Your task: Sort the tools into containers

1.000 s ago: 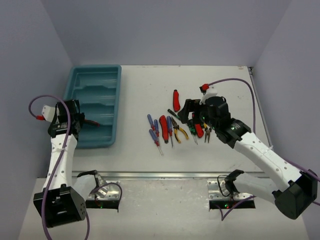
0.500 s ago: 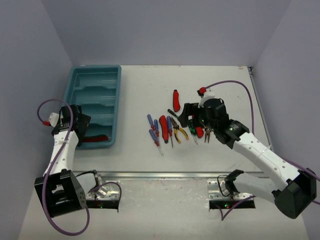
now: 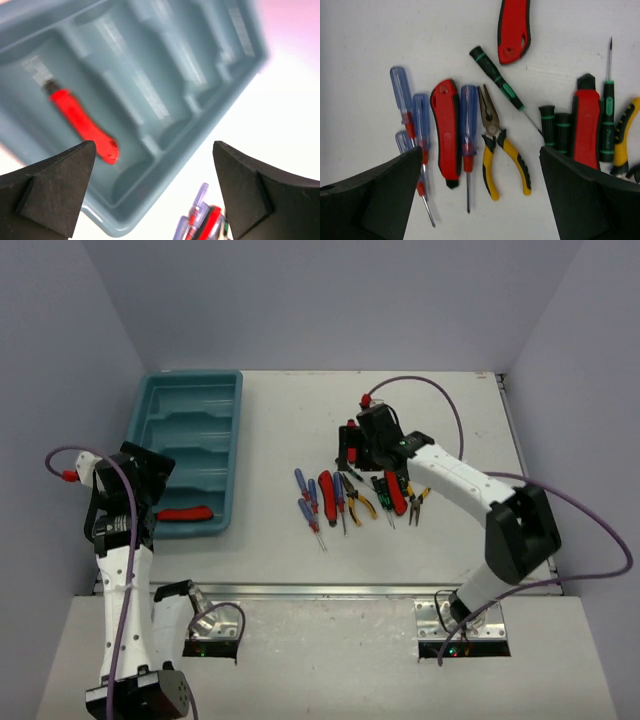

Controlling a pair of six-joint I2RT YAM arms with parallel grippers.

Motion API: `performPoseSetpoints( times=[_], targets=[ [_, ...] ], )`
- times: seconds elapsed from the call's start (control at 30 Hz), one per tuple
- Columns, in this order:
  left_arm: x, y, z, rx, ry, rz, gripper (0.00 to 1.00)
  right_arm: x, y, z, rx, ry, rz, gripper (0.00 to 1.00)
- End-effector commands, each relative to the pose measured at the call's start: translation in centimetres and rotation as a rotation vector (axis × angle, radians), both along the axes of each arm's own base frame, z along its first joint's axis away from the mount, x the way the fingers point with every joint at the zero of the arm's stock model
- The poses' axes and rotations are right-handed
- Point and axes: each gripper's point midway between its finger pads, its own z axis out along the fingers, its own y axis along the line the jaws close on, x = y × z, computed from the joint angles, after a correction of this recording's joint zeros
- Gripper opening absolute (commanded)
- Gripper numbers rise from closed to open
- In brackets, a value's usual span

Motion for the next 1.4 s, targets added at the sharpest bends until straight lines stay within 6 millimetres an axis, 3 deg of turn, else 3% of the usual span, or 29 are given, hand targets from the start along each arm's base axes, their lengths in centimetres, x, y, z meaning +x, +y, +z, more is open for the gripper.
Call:
performPoseSetpoints(
  times=[0.0,0.1,0.17,0.2,0.23,0.27,0.33,0.4,0.5,0.7,0.77,0.8,0.87,0.97,1.03,1.1,1.13,1.2,1.37],
  targets=[
    [1.1,-1.9,5.8,0.16,-0.161,-0.23,1.0,6.1,-0.9,-0.7,-0.082,0.031,-0.149,0.96],
    [1.0,-3.1,6.3,0.199,-0.191,-0.323,1.0,8.5,-0.5,-4.5,-0.119,0.13,-0.143,0.85],
    [0.8,-3.4,6.3,0.231,-0.193,-0.359,1.0,11.1,-0.1,-5.0,-0.103,0.146,-0.147,0.81],
    [0.9,-3.6,6.1,0.23,-0.19,-0.368,1.0,11.0,0.0,-6.6,-0.121,0.173,-0.133,0.81],
    [0.9,-3.8,5.7,0.239,-0.183,-0.379,1.0,12.1,0.6,-7.5,-0.127,0.176,-0.098,0.78],
    [0.9,-4.0,5.4,0.246,-0.178,-0.392,1.0,13.0,1.0,-8.0,-0.14,0.18,-0.074,0.76],
    [1.0,-4.2,5.1,0.257,-0.169,-0.406,1.0,15.0,1.6,-7.2,-0.141,0.145,-0.07,0.74],
    [1.1,-4.4,4.8,0.266,-0.156,-0.421,1.0,16.4,1.3,-8.8,-0.18,0.161,-0.068,0.72],
    [1.2,-5.0,5.0,0.267,-0.167,-0.45,1.0,16.6,0.4,-10.7,-0.216,0.197,-0.082,0.66],
    [1.8,-5.5,5.1,0.249,-0.173,-0.481,1.0,14.8,-0.3,-12.6,-0.224,0.25,-0.081,0.2],
    [2.3,-6.1,5.0,0.225,-0.167,-0.519,1.0,15.3,-0.2,-11.3,-0.212,0.213,-0.077,0.12],
    [2.5,-6.7,4.9,0.202,-0.171,-0.552,1.0,16.0,0.2,-9.6,-0.192,0.165,-0.071,0.06],
    [3.4,-8.0,4.5,0.141,-0.173,-0.612,1.0,17.0,0.4,-6.4,-0.184,0.08,-0.04,0.03],
    [5.0,-11.6,4.0,0.017,-0.212,-0.749,1.0,18.3,1.0,0.6,-0.149,-0.092,0.014,0.0],
    [6.1,-15.3,4.6,-0.044,-0.273,-0.848,1.0,17.7,2.1,3.9,-0.1,-0.166,0.097,0.0],
    [6.7,-18.7,6.0,-0.101,-0.365,-0.949,1.0,15.8,3.0,7.1,-0.059,-0.23,0.162,0.0],
    [6.6,-20.9,6.3,-0.151,-0.417,-1.025,1.0,14.2,4.0,10.7,-0.008,-0.323,0.235,0.0],
    [6.4,-24.1,8.5,-0.24,-0.549,-1.128,1.0,11.0,5.7,9.8,0.007,-0.344,0.353,0.0],
    [5.8,-28.6,12.7,-0.299,-0.72,-1.185,1.0,2.3,8.6,11.3,0.135,-0.43,0.593,0.0]
  ],
)
